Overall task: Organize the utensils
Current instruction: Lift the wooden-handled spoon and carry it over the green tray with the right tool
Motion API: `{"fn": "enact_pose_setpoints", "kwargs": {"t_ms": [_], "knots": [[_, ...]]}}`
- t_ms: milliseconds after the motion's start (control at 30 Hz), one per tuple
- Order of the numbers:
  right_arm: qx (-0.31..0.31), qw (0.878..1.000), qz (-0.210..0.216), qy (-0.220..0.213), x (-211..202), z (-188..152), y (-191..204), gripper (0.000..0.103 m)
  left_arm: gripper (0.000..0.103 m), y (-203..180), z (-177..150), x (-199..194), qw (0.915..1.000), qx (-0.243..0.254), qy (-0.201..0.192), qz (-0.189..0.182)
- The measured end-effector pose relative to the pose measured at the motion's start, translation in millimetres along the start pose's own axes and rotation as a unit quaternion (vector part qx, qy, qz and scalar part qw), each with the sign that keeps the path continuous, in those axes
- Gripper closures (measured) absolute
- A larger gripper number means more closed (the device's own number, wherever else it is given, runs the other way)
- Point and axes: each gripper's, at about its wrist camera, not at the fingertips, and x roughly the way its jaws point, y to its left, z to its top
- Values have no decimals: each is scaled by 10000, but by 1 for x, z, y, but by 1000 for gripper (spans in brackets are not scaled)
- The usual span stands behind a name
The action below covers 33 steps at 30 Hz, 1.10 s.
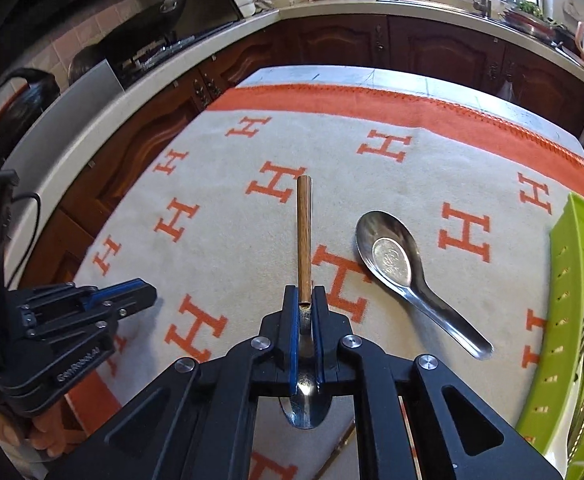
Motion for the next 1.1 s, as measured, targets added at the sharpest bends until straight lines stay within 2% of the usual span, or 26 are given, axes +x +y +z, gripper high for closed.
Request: {"fn": "enact_pose_setpoints", "kwargs": {"t_ms": [400, 600, 800, 933, 1100], "knots": [[774, 9955, 108, -541, -78, -32, -47, 98, 99, -44, -9, -22, 9991, 419, -104, 43], [1219, 9881, 70, -933, -125, -51, -84, 98, 99, -74, -12, -25, 9977, 677, -51, 34], [1692, 9778, -138, -1225, -163, -69, -133, 98, 99, -106, -8, -26, 9961, 884, 4, -22], [2023, 9707, -408, -1231, -173, -82, -169, 97, 99, -120, -2, -21, 9960, 868, 98, -210], [2397, 9642, -529, -1002, -167, -102, -209, 97, 99, -132, 13, -6, 9962, 614, 301, -534]]}}
